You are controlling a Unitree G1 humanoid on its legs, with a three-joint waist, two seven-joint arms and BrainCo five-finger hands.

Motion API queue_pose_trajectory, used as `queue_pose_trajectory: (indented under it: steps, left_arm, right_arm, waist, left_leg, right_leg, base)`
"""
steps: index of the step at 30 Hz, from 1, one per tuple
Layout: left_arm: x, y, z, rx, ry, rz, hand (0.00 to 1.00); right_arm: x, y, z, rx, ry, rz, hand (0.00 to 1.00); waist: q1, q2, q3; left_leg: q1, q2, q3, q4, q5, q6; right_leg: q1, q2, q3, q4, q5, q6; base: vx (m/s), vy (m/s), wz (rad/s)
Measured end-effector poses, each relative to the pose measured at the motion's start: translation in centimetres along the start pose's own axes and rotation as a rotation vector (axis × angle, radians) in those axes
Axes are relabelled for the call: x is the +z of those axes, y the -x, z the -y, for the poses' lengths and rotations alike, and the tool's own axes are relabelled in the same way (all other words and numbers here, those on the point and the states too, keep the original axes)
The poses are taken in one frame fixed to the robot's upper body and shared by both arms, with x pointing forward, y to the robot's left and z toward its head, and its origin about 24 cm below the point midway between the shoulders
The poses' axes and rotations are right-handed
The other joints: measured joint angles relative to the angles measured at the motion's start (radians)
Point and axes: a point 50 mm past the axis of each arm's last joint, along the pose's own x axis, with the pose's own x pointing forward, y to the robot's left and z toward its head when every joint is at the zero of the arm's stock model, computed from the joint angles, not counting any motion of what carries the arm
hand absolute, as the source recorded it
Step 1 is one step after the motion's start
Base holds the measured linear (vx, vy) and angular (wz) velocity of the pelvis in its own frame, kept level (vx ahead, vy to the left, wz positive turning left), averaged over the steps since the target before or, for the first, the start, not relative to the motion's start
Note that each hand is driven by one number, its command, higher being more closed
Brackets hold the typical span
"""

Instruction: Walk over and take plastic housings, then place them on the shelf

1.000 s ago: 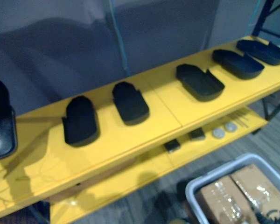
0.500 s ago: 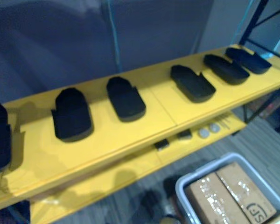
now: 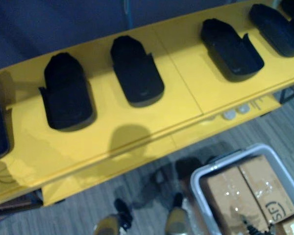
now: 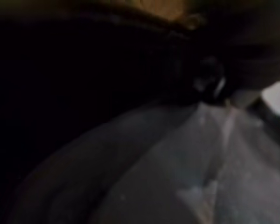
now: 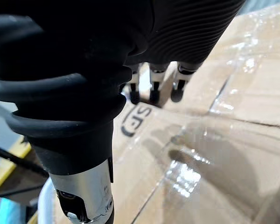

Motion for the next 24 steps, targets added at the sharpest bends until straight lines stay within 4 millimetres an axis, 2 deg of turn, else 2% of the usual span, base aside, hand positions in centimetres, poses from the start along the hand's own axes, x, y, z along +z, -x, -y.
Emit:
queue_pose_trajectory:
  steps: [5,8,10,18,21,24]
  left_arm:
    - [0.0,0.0,-0.1,0.01,-0.003,0.0,0.0]
    - [0.0,0.0,-0.2,0.017,-0.005,-0.006,0.0]
    - [0.0,-0.1,-0.8,0.033,-0.017,-0.021,0.0]
    - [0.6,-0.3,-2.7,0.092,-0.071,-0.002,0.0]
    - [1.7,-0.2,-4.1,0.208,-0.065,0.051,0.0]
    - [5.1,0.3,-6.3,0.352,0.006,0.21,0.0]
  right_arm:
    - [0.7,-0.5,0.4,-0.006,0.009,0.023,0.0]
    - [0.9,-0.6,0.5,-0.008,0.012,0.031,0.0]
    - [1.0,-0.7,0.6,-0.009,0.013,0.033,0.0]
    - [0.9,-0.6,0.6,-0.009,0.015,0.032,0.0]
    - [0.7,-0.4,0.4,-0.006,0.013,0.03,0.0]
    - [-0.1,0.3,0.0,-0.016,0.012,0.027,0.0]
  waist:
    - [-0.001,0.001,0.025]
    - [0.0,0.002,0.027]
    - [0.0,0.004,0.028]
    - [0.006,0.01,0.031]
    - [0.015,0.013,0.033]
    - [0.025,0.014,0.028]
  left_leg:
    - [-0.054,0.036,-0.007,0.128,-0.078,0.009]
    - [-0.056,0.047,-0.005,0.164,-0.103,0.011]
    - [-0.061,0.058,-0.006,0.2,-0.129,0.013]
    - [-0.057,0.066,-0.017,0.23,-0.15,0.019]
    - [-0.028,0.063,-0.012,0.22,-0.149,0.019]
    - [-0.009,0.056,-0.012,0.205,-0.147,0.015]
  right_leg:
    - [-0.019,-0.003,0.011,0.021,0.0,0.0]
    - [-0.018,-0.002,0.024,0.03,0.0,0.0]
    - [-0.016,-0.002,0.026,0.038,0.0,0.0]
    - [0.007,-0.002,0.024,0.038,0.002,0.0]
    - [0.034,-0.002,0.023,0.028,0.002,0.001]
    - [0.065,-0.002,0.021,-0.002,0.002,0.001]
  base:
    - [0.0,0.069,-0.03]
    - [0.01,0.057,-0.07]
    - [0.0,0.062,-0.05]
    - [0.0,0.035,0.03]
    - [0.0,0.002,-0.01]
    - [-0.01,0.0,0.01]
